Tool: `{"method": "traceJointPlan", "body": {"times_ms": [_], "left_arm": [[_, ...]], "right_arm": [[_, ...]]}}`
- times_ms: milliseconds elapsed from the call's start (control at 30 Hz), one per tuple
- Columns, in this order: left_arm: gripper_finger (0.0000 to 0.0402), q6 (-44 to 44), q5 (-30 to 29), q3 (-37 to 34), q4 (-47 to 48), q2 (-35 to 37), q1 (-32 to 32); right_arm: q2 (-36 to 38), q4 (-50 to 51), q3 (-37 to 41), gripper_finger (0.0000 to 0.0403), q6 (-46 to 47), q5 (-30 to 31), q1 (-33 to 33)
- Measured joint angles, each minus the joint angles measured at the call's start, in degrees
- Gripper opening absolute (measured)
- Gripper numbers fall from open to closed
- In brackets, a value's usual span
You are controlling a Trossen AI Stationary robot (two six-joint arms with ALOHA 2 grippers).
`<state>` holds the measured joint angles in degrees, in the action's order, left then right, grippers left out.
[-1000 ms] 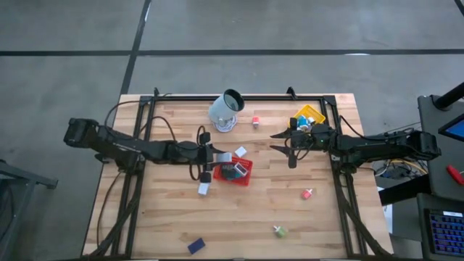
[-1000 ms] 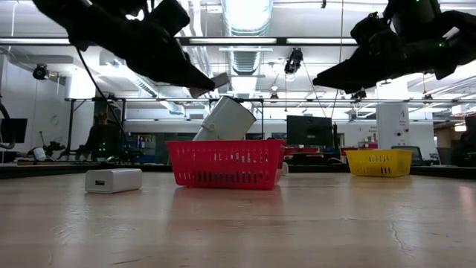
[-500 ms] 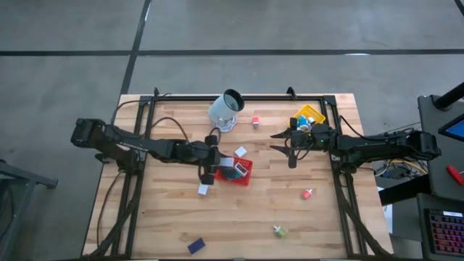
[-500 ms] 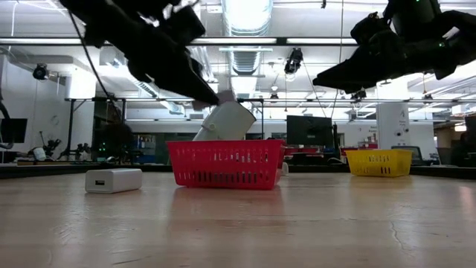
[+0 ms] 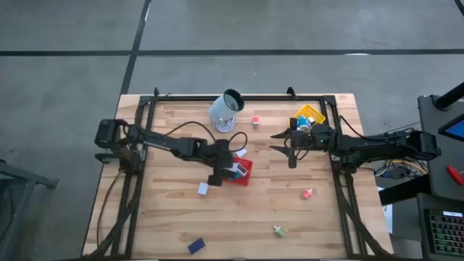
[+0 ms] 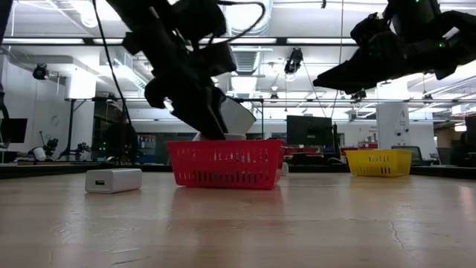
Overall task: Pick & Place Office items
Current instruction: Put the white digital clock into the red basket
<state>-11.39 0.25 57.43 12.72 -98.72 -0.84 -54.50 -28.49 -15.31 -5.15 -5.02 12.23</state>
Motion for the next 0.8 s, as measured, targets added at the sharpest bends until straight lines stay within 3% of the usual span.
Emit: {"method": "traceJointPlan", "body": {"times_ms": [333, 800], "left_arm": [[0.0152, -1.0, 4.9, 5.8, 6.5, -5.7, 2.3], [0.0152, -1.2, 7.5, 6.1, 7.9, -6.1, 2.9]], "right_arm": [[0.0, 0.9, 0.0, 0.0176, 0.0, 0.0, 0.0], [0.0, 1.3, 0.0, 0.0176, 0.0, 0.0, 0.0]]}}
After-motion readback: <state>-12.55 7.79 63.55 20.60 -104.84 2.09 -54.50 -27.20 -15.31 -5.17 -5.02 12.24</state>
